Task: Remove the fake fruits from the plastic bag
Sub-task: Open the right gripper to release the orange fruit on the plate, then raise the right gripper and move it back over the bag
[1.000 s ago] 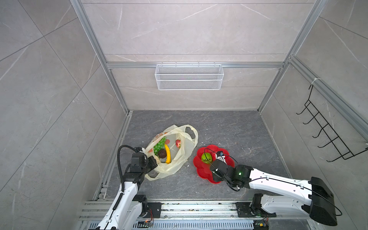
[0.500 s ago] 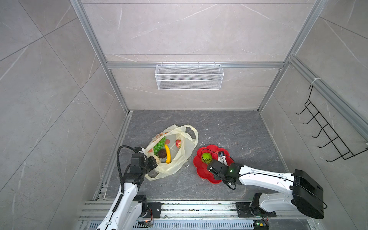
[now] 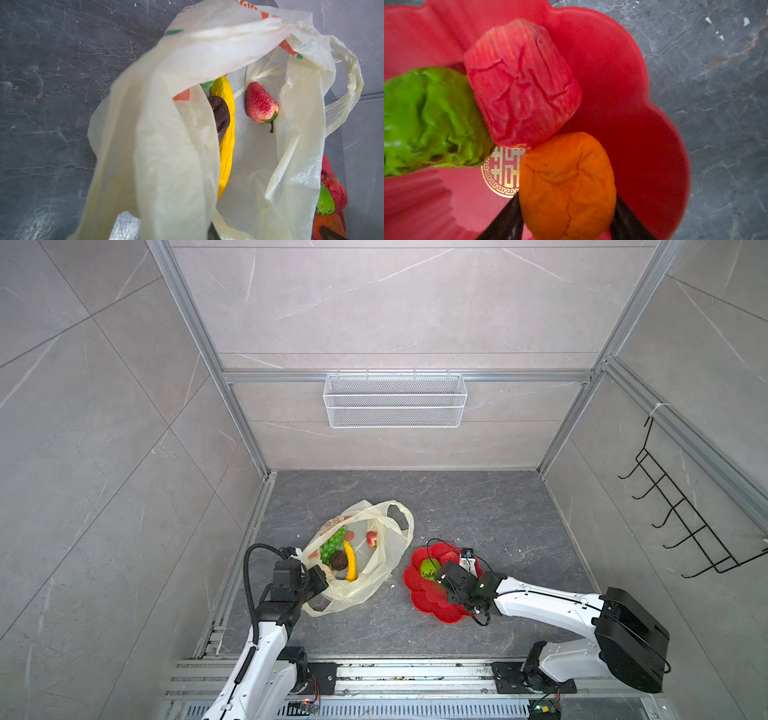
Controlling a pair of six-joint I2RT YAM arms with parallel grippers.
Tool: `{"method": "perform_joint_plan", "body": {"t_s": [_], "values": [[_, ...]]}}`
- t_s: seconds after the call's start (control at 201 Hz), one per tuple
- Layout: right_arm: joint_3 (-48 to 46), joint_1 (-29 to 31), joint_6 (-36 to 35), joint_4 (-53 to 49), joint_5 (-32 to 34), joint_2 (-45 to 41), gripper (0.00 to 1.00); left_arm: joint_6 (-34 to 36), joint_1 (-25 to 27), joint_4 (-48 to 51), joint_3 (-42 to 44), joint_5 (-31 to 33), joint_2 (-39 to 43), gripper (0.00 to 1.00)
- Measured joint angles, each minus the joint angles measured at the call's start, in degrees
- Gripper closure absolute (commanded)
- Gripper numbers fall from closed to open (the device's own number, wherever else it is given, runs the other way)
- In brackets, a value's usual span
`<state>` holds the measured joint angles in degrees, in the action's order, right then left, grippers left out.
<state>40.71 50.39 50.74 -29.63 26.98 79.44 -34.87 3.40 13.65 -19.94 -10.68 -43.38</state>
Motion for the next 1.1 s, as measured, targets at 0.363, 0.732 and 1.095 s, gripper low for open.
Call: {"method": "perform_joint_plan", "body": {"t_s": [0.363, 0.732, 1.095], "values": [[0.0, -0.61, -1.29, 1.22, -0.44, 1.57, 0.25, 0.0, 0.0, 0.0, 0.02, -0.02, 0.0, 1.0], [0.02, -0.61, -1.68, 0.81, -0.83, 0.37, 0.07, 0.0, 0.0, 0.0, 0.02, -0.02, 0.0, 1.0], [8.39, 5.7, -3.37, -3.56, 2.4, -10.14, 0.12, 0.0, 0.0, -0.02, 0.02, -0.17, -0.92, 0.98]]}}
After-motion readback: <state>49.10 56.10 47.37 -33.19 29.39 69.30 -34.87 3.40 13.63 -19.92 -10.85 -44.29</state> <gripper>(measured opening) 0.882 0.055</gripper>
